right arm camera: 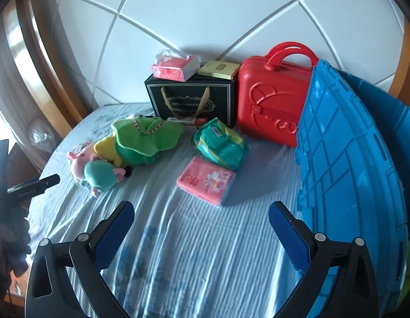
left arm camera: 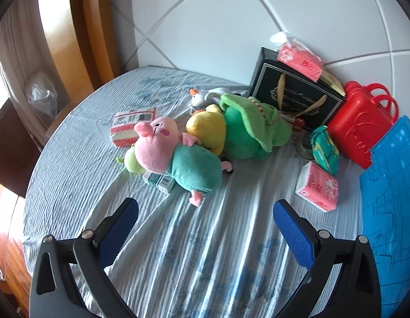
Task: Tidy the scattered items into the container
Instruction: 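Move both grippers back toward the items on the bed, then grasp the pink pig plush with the left gripper while the right gripper grasps the pink tissue pack, then lift and carry the pig with the left gripper while the right gripper carries the tissue pack to the crate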
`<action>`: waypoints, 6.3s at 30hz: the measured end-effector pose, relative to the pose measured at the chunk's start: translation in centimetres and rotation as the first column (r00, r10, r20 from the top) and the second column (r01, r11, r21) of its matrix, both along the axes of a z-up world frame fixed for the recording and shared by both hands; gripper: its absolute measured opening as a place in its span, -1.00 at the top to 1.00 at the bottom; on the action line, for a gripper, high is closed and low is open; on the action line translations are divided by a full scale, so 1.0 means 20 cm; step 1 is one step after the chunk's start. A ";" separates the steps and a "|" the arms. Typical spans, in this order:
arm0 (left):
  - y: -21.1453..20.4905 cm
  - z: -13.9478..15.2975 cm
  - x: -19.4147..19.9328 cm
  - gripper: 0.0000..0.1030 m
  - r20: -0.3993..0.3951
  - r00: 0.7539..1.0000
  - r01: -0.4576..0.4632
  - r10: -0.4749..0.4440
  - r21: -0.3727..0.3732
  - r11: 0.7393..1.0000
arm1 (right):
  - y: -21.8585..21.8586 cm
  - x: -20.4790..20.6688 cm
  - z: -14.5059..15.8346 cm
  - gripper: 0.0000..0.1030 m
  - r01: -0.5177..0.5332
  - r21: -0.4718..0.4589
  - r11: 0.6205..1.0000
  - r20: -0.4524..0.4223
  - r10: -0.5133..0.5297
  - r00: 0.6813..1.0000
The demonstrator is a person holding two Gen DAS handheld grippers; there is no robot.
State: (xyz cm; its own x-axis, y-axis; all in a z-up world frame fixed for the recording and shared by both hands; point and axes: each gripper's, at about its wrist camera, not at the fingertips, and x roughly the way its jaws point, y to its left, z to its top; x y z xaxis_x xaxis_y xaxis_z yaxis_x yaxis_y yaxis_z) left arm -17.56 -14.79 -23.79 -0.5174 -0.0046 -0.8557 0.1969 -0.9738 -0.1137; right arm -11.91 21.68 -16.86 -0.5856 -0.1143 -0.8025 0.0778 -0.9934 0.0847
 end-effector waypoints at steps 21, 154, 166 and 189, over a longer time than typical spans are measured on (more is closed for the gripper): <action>-0.19 -0.68 -0.66 -0.96 0.101 0.966 -0.239 0.239 -0.015 0.971 | -0.08 -0.60 -0.83 -0.99 -0.005 0.127 0.992 0.117 -0.010 0.993; 0.87 1.26 0.77 0.09 -0.313 0.882 0.314 -0.353 -0.168 0.934 | 0.11 0.85 0.84 -0.72 -0.057 -0.128 0.990 -0.259 0.022 0.966; 1.35 1.48 0.61 0.09 -0.378 0.802 0.425 -0.462 -0.183 0.887 | 0.58 0.90 0.87 -0.72 0.080 -0.127 0.989 -0.269 -0.112 0.957; 2.46 1.42 0.36 0.09 -0.328 0.634 0.696 -0.700 -0.152 0.702 | 1.19 1.11 0.65 -0.72 0.333 -0.158 0.930 -0.156 -0.357 0.921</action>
State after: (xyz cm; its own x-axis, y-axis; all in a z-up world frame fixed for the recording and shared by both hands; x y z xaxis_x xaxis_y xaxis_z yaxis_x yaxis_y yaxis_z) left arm -10.26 34.34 4.66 -0.6194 0.4715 -0.6277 -0.5913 -0.8061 -0.0221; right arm 10.35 45.52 -3.89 -0.7391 0.0276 -0.6730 -0.2422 -0.9432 0.2273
